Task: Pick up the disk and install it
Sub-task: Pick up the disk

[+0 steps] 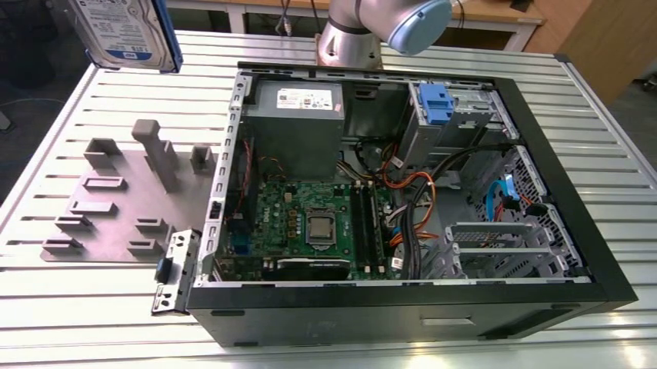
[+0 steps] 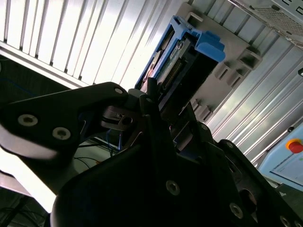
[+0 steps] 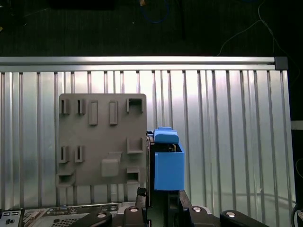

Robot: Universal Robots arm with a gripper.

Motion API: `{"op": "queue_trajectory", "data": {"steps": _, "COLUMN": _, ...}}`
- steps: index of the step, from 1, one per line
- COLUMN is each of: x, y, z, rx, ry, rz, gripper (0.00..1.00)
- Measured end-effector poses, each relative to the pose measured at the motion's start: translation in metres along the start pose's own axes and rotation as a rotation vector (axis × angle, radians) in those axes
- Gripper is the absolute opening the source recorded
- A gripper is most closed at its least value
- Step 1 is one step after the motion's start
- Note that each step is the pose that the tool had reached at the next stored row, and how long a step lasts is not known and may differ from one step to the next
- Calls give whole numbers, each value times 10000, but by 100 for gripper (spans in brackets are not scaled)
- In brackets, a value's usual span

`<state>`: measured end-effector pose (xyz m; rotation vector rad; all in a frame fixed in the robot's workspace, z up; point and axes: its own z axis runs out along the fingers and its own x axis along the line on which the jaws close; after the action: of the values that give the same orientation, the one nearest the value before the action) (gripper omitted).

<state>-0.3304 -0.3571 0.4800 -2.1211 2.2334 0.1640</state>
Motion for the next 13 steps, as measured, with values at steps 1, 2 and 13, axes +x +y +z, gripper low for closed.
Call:
{"op": "queue_trajectory", "data": {"steps": 1, "x": 0, "y": 0, "z": 0, "rx": 0, "ry": 1, "rz": 0, "gripper": 35}}
{"op": "queue_trajectory", "data": {"steps": 2, "x": 0, "y": -1, "z": 0, "rx": 0, "ry": 0, "rz": 0, "gripper": 35}}
{"op": "queue_trajectory", "data": {"steps": 13, "x": -3, "y": -63, "z": -2, "rx": 0, "ry": 0, "rz": 0, "gripper": 35}}
